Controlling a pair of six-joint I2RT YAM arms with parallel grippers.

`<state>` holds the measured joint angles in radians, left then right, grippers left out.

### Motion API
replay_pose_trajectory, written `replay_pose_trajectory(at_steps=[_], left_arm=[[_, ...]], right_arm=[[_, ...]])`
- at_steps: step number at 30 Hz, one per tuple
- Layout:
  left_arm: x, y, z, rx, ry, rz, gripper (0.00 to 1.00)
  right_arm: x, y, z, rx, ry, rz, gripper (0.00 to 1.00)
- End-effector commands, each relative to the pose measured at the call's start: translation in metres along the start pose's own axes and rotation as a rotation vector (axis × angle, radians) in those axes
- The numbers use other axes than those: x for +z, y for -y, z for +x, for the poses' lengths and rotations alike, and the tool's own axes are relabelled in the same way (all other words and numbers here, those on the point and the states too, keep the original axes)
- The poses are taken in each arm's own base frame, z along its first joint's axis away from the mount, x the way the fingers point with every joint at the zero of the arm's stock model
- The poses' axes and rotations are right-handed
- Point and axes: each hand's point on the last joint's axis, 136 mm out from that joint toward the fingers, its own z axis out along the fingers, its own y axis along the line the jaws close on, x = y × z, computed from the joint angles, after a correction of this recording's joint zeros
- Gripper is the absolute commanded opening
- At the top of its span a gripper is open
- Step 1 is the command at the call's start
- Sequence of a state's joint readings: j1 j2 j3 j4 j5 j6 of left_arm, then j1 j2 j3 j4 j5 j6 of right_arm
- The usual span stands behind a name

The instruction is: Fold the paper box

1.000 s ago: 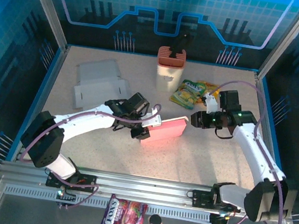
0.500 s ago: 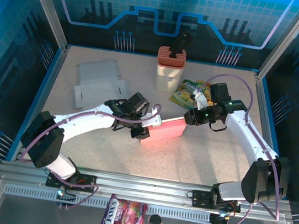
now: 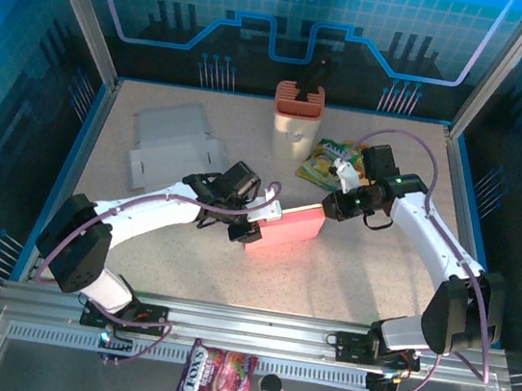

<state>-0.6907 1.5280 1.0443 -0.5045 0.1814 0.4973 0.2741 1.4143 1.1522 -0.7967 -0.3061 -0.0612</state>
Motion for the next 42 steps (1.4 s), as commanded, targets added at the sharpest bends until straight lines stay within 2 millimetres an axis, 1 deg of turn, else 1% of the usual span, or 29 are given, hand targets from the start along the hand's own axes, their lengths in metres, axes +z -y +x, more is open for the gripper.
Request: replay_pose_trajectory(at_steps=[1,8,15,19,23,27,34,38,42], left_arm=[[0.0,0.005,0.001,-0.008,-0.013,0.041,0.36],[0.001,0.005,0.001,-0.011,-0.013,0.045,0.36],[0.002,0.004,0.0,-0.013,-0.017,0.046,0.35],[0.002,0.002,-0.001,-0.023,-0.016,0.033,0.35],[0.002,-0.003,-0.001,-0.045,-0.016,0.016,0.33],[0.001,-0.007,-0.002,-0.065,-0.009,0.008,0.32],[0.001,-0.012,-0.003,-0.082,0.0,0.006,0.32],[0.0,-0.013,-0.003,-0.087,0.001,0.006,0.33],[-0.002,-0.015,-0.004,-0.096,0.004,-0.009,0.39]], right_arm=[[-0.001,0.0,-0.004,-0.021,-0.013,0.023,0.18],[0.0,0.005,-0.007,-0.024,-0.01,0.068,0.12],[-0.001,0.005,-0.008,-0.038,-0.005,0.108,0.0],[-0.004,0.007,-0.007,-0.031,-0.003,0.151,0.0],[-0.008,0.001,-0.004,0.02,0.0,0.15,0.0],[-0.007,-0.009,0.003,0.069,0.011,0.128,0.0],[-0.001,-0.006,0.018,0.114,0.019,0.156,0.0],[0.003,-0.005,0.017,0.124,0.047,0.16,0.0],[0.009,-0.005,0.021,0.123,0.05,0.17,0.0]])
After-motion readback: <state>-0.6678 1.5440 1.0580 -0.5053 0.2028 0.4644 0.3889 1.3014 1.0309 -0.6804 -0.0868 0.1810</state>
